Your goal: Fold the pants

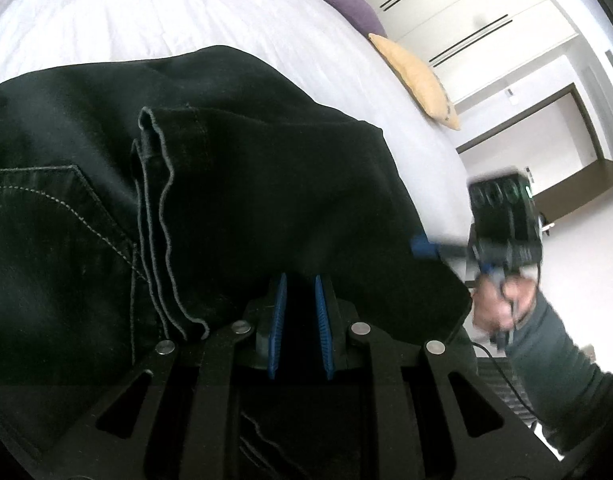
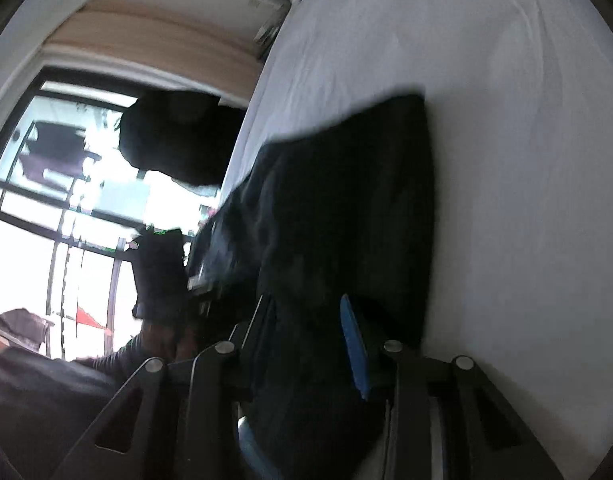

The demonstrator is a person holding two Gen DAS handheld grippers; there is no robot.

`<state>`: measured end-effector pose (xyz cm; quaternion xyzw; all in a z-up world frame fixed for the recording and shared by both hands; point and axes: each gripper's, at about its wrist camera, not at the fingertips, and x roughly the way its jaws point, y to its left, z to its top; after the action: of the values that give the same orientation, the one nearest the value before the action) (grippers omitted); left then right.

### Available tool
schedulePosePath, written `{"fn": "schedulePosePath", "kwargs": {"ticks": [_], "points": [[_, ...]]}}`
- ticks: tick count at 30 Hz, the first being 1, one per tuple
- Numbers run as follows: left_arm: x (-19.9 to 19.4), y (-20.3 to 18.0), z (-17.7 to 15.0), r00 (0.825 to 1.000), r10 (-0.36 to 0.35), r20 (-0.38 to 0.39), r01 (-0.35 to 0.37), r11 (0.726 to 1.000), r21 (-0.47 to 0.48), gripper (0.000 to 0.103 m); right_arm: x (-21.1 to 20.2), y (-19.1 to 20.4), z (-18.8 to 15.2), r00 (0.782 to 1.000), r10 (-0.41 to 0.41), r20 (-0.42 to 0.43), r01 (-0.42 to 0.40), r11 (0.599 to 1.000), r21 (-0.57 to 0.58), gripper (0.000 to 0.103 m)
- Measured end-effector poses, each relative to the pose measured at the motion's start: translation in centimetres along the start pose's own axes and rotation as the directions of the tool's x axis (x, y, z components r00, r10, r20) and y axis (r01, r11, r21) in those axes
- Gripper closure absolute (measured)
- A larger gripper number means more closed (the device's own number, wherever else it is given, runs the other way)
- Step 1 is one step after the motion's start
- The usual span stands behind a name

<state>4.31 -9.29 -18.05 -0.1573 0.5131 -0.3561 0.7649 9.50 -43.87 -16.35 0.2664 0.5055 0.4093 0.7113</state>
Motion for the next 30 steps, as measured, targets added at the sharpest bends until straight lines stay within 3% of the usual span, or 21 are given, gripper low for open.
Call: {"fn": "schedulePosePath", "kwargs": {"ticks": [5, 6, 9, 10, 12, 14, 15, 16, 17, 18, 20, 22, 25, 27, 30], "points": [[-2.0, 0.7, -0.9, 0.999, 0.033, 0.027, -0.034, 0.999, 0.020, 0.088, -1.9, 2.1, -5.2, 1.000, -0.023, 0.021, 0.023, 1.000, 0.002, 0.064], [-2.6, 0.2, -1.2, 0.997, 0.069, 0.043, -0.070, 0.997, 0.040, 0.088, -2.5, 3.0, -5.9, 0.999, -0.014, 0.038, 0.015, 1.000, -0.010, 0.059], [-4.5, -1.1, -2.1, 0.989, 0.122, 0.088, -0.128, 0.989, 0.077, 0.088, -4.0, 5.6, -6.2, 0.991, 0.024, 0.135, -0.015, 0.998, -0.068, 0.056], [-5.5, -1.2, -2.5, 0.986, 0.128, 0.104, -0.135, 0.989, 0.065, 0.088, -4.2, 6.1, -5.7, 0.983, 0.047, 0.176, -0.034, 0.996, -0.079, 0.054], [-7.9, -1.2, -3.5, 0.983, 0.115, 0.142, -0.120, 0.993, 0.023, 0.088, -4.1, 6.1, -4.8, 0.968, 0.078, 0.240, -0.062, 0.996, -0.070, 0.035], [-10.8, -1.1, -5.0, 0.976, 0.123, 0.182, -0.121, 0.992, -0.019, 0.086, -2.4, 4.6, -3.8, 0.971, 0.006, 0.238, -0.007, 1.000, 0.004, 0.030], [-12.3, -1.0, -5.8, 0.969, 0.140, 0.201, -0.136, 0.990, -0.032, 0.076, -1.0, 3.4, -3.6, 0.978, -0.055, 0.201, 0.046, 0.998, 0.046, 0.039], [-13.5, -0.8, -6.5, 0.965, 0.150, 0.214, -0.143, 0.989, -0.046, 0.048, 0.3, 2.2, -3.3, 0.979, -0.128, 0.160, 0.116, 0.990, 0.083, 0.050], [-15.4, -0.2, -7.6, 0.957, 0.158, 0.243, -0.141, 0.986, -0.085, 0.030, 0.6, 1.9, -3.4, 0.972, -0.165, 0.168, 0.152, 0.984, 0.091, 0.060], [-17.6, 0.6, -8.9, 0.938, 0.172, 0.302, -0.135, 0.981, -0.138, 0.011, 0.2, 1.8, -3.4, 0.969, -0.157, 0.192, 0.139, 0.985, 0.105, 0.059], [-21.2, 1.8, -11.0, 0.899, 0.223, 0.377, -0.148, 0.965, -0.216, 0.009, -0.8, 2.2, -3.6, 0.966, -0.127, 0.226, 0.098, 0.986, 0.133, 0.057], [-24.0, 3.3, -12.7, 0.876, 0.264, 0.403, -0.155, 0.947, -0.282, 0.009, -1.5, 3.8, -3.8, 0.958, -0.107, 0.268, 0.081, 0.991, 0.105, 0.057], [-27.9, 6.5, -16.0, 0.823, 0.338, 0.457, -0.115, 0.886, -0.448, 0.009, -2.1, 5.9, -4.4, 0.931, 0.006, 0.364, -0.034, 0.997, 0.070, 0.056], [-28.9, 8.2, -17.7, 0.812, 0.359, 0.461, -0.079, 0.849, -0.522, 0.009, -1.8, 7.1, -4.5, 0.910, 0.061, 0.411, -0.091, 0.994, 0.055, 0.056], [-28.4, 10.0, -19.2, 0.823, 0.360, 0.438, -0.036, 0.804, -0.594, 0.009, 0.4, 8.7, -4.0, 0.898, 0.111, 0.427, -0.144, 0.989, 0.044, 0.056]]}}
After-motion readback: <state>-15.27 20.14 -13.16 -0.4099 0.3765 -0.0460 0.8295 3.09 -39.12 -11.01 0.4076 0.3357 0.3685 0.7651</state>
